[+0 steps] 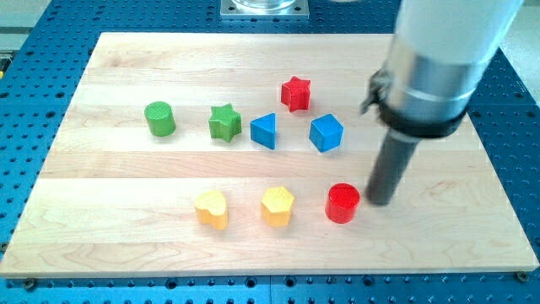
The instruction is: Push the red star horizontal right to the red circle
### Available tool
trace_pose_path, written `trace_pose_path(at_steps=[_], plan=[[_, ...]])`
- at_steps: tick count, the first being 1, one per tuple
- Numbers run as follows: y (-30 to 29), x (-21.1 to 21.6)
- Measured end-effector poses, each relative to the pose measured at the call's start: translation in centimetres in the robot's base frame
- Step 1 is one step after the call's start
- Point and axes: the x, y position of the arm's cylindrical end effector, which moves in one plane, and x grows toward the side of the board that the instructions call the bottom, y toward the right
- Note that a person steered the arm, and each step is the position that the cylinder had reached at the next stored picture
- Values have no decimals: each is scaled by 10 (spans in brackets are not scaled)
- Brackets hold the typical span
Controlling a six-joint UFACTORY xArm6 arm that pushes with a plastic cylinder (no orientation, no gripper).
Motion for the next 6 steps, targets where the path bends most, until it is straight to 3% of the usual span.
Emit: trace_pose_path(at_steps=[1, 2, 3, 4, 5, 6], plan=[[17, -86], [-3, -164], [-40, -235], [-93, -274], [-162, -259], [-202, -218]])
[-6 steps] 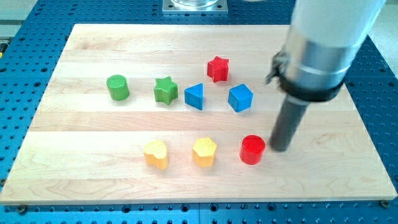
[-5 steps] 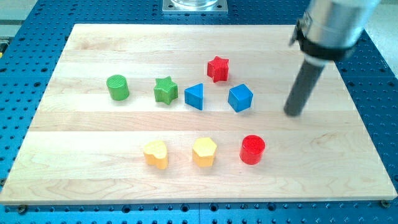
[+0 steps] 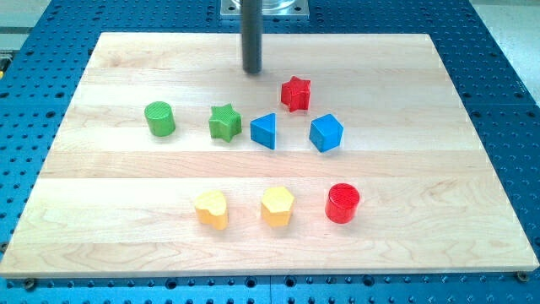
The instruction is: Push the red star horizontal right to the red circle
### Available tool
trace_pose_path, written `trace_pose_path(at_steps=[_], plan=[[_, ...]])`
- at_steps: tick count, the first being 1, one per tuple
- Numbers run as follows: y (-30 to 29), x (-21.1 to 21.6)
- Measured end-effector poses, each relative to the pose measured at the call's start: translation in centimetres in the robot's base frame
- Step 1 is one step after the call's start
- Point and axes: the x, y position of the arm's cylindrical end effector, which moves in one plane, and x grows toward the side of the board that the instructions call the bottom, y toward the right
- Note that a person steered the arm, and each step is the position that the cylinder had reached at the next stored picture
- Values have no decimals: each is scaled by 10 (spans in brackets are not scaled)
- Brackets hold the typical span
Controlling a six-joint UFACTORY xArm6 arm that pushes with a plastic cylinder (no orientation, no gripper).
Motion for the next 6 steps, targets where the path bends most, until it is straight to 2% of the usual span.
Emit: trace_pose_path(at_steps=[1, 2, 3, 4, 6], plan=[[52, 21], [140, 21], [113, -1], [72, 20], [61, 57]])
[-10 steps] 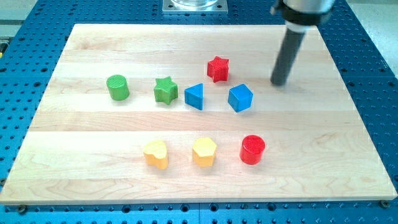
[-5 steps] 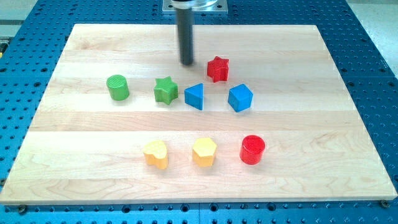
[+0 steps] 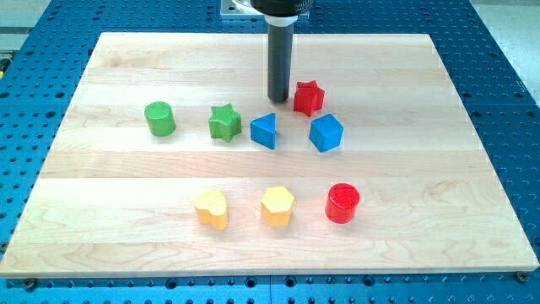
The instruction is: Push the red star horizontal right to the red circle
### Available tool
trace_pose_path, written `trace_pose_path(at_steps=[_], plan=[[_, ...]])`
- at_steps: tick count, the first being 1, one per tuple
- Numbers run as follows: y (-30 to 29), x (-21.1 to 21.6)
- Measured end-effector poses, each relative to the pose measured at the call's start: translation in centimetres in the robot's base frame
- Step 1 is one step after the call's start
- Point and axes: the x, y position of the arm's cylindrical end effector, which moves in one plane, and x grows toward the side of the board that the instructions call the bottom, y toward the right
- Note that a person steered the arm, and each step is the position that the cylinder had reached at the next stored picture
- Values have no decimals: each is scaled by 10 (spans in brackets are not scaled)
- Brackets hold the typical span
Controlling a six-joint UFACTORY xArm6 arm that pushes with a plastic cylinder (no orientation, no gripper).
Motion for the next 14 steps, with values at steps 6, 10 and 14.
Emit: trace_pose_path(at_steps=[6, 10, 14], plan=[[222, 61], [235, 138], [198, 183]])
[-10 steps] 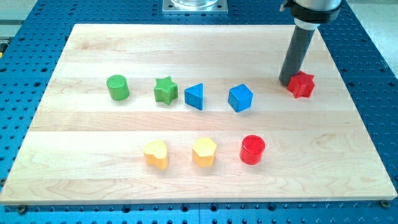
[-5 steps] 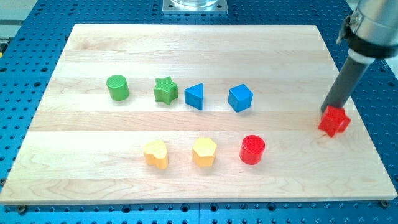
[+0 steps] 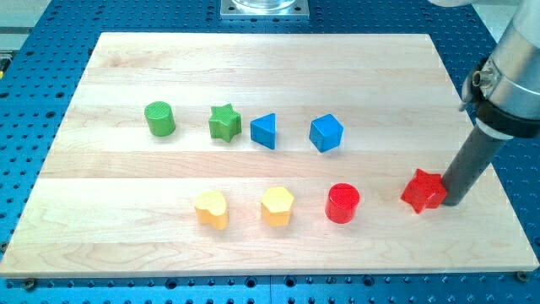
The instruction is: Push the red star horizontal right to the red circle
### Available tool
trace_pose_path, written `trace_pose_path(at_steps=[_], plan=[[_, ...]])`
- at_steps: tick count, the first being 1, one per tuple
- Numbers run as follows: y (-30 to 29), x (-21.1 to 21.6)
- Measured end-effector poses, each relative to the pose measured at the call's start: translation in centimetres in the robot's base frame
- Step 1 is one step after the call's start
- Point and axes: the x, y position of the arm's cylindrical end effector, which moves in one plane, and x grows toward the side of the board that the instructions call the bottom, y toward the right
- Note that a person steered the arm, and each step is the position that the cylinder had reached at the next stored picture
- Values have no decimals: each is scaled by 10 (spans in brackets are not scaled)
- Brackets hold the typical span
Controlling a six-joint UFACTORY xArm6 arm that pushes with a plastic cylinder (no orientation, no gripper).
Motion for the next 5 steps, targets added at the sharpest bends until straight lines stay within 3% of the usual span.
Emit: trace_pose_path(at_steps=[3, 4, 5], plan=[[-31, 36], [14, 32], [4, 4]])
